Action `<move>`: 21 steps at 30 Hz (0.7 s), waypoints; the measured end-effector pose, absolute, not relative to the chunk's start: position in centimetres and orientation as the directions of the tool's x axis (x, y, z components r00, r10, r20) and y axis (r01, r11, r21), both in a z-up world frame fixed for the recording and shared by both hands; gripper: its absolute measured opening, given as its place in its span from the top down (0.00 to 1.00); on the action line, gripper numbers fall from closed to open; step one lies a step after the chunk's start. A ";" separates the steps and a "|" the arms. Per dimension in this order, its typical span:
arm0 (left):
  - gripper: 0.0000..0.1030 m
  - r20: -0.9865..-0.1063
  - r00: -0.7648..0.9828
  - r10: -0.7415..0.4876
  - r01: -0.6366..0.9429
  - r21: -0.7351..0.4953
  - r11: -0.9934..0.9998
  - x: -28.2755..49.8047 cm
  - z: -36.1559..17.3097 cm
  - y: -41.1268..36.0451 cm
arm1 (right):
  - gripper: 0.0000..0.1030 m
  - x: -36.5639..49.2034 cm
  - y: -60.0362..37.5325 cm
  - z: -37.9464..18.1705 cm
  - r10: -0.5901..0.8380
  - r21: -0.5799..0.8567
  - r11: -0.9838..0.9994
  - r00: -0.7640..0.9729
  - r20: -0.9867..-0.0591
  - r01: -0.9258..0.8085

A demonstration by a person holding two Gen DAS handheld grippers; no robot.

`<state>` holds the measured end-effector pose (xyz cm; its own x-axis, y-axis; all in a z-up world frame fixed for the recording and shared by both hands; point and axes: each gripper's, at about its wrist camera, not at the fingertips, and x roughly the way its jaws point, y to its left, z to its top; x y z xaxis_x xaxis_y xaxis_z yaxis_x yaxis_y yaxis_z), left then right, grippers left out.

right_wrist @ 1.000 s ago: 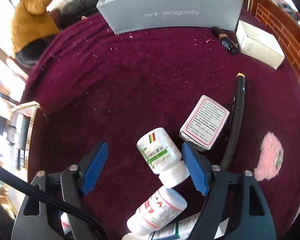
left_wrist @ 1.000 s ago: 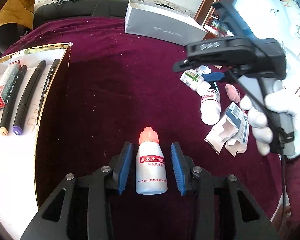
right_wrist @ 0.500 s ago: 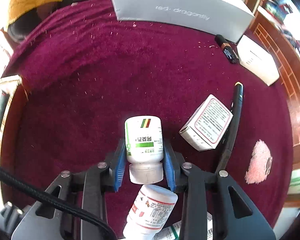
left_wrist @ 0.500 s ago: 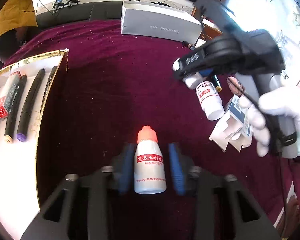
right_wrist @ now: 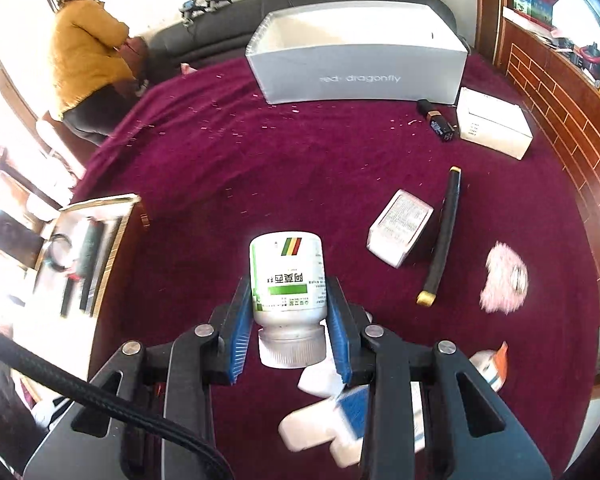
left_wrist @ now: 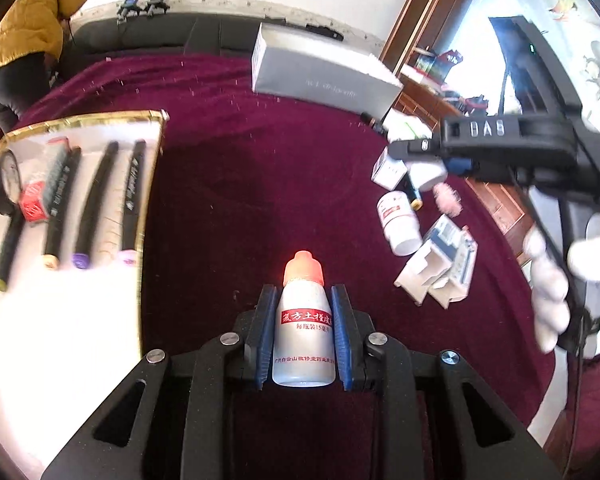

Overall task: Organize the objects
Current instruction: 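Carry both bottles into the white tray and open both tools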

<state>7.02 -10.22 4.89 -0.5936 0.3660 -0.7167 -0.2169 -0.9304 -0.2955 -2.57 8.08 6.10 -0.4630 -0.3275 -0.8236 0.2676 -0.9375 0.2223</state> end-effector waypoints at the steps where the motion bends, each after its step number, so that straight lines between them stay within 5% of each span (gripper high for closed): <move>1: 0.78 -0.707 -0.607 0.363 -0.219 -0.290 -0.932 7.4 5.4 -10.5 | 0.69 -1.8 7.9 6.3 -0.344 0.235 -0.932 -0.465 -0.816 0.277; 8: 0.78 -0.653 -0.691 0.311 -0.170 -0.271 -0.947 9.7 8.5 -14.9 | 0.69 1.2 5.6 6.9 -0.471 0.348 -0.874 -0.420 -0.776 0.338; 21: 0.78 -0.646 -0.763 -0.036 0.089 -0.049 -0.995 8.0 10.8 -28.1 | 0.69 3.4 -4.9 5.4 -0.600 0.450 -0.771 -0.279 -0.750 0.451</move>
